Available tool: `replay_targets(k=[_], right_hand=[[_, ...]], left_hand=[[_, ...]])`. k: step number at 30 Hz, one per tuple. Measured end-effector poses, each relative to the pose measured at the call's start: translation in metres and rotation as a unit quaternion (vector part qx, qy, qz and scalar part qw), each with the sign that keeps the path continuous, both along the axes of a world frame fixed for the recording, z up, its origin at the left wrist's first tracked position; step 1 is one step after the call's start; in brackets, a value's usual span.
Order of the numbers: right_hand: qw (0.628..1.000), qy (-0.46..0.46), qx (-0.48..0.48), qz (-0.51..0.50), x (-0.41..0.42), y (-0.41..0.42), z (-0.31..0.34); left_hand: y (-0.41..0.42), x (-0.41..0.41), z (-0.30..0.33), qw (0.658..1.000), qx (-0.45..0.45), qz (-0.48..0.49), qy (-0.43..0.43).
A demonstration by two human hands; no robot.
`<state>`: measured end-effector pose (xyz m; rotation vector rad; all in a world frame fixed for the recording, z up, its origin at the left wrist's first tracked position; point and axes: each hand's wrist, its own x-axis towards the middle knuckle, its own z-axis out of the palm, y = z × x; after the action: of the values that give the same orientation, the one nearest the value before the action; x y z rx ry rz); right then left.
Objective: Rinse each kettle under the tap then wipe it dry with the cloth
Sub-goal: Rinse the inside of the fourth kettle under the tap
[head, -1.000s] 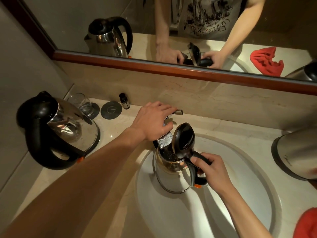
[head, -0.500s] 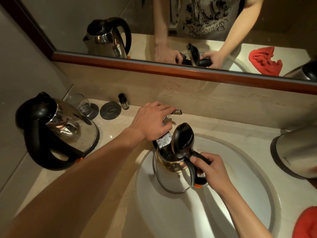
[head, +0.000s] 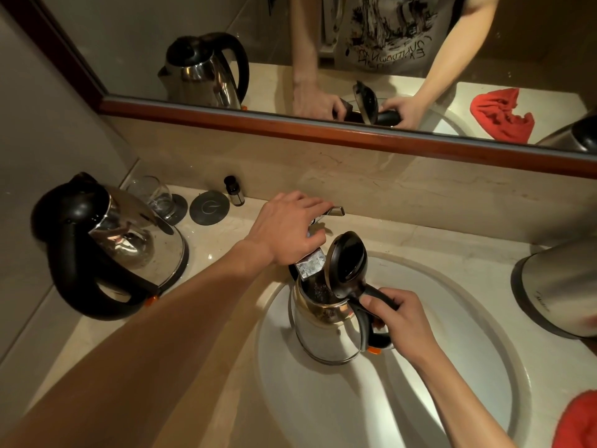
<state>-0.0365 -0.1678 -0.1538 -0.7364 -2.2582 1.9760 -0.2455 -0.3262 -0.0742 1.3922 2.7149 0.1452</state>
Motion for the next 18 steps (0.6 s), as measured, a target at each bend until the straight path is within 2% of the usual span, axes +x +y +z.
replay_targets(k=[18], right_hand=[[1.0, -0.003, 0.011, 0.001, -0.0012, 0.0003, -0.0003]], left_hand=[[0.0002, -0.0006, -0.0004, 1.0, -0.001, 0.001, 0.0]])
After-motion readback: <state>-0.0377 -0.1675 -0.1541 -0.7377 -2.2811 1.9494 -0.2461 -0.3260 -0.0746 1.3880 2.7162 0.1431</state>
